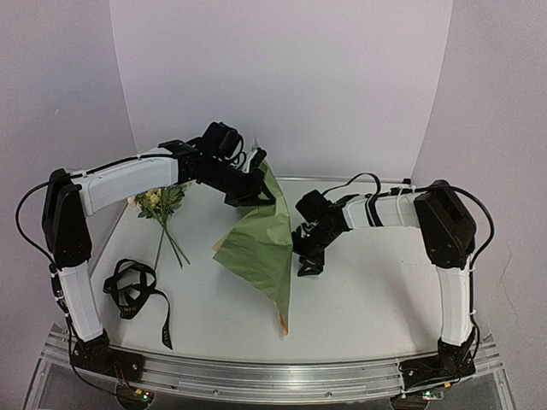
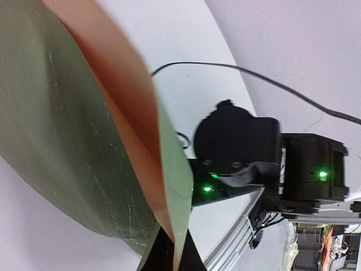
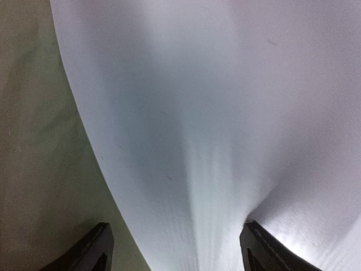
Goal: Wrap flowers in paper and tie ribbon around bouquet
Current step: Pass from the left arm to the right
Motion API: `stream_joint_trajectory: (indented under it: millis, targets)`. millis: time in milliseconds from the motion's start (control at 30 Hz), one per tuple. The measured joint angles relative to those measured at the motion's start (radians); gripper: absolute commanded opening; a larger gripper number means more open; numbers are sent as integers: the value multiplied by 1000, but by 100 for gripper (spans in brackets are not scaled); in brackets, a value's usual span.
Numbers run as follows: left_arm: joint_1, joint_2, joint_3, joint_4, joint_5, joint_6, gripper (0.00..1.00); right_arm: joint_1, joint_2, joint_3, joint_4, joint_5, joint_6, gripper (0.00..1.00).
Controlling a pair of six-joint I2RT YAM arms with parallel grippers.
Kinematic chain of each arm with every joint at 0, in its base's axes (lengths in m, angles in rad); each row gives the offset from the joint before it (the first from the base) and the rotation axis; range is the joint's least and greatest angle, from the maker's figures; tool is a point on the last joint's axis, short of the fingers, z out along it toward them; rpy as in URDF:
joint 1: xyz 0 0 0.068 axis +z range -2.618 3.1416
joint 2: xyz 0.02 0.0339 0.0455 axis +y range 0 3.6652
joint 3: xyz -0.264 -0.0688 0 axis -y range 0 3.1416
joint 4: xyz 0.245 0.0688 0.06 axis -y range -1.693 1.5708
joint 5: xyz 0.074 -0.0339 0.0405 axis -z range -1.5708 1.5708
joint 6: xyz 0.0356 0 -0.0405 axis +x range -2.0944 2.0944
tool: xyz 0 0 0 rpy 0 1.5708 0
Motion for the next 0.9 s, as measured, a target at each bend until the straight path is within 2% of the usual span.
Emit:
stream_joint_trajectory:
  millis: [200, 367, 533, 900]
  targets:
    - [-32, 69, 45, -87, -69, 34, 0, -63, -163, -177, -40, 44, 2, 89]
    - [-65, 84, 52, -128, -84, 68, 0, -140, -284, -220, -53, 57, 4, 89]
    - [-105, 92, 90, -159, -101, 115, 0, -149, -359, -180, -68, 75, 4, 90]
    - [-141, 94, 92, -183, -100, 174, 0, -171, -361, 12, -45, 139, 25, 94]
